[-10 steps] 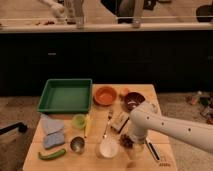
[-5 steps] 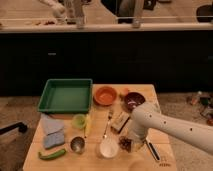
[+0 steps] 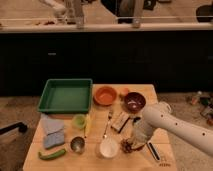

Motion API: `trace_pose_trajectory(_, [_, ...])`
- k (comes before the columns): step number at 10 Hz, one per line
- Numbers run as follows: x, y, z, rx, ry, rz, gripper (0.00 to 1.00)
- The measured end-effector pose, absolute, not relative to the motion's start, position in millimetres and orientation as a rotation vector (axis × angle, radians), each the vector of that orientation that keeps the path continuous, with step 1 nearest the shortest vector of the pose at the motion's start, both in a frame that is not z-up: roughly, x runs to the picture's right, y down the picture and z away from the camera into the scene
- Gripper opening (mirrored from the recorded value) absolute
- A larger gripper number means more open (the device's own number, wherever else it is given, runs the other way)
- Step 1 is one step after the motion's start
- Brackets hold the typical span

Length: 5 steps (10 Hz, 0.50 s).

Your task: Place grapes in tray

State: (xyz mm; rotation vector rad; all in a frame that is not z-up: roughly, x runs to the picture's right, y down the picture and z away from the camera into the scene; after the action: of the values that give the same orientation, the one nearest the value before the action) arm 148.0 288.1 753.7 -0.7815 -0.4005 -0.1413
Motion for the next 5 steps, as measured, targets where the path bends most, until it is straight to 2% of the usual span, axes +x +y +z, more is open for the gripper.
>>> trace_pose_trajectory(5, [149, 271, 727, -0.685, -0.406, -0.148, 0.0])
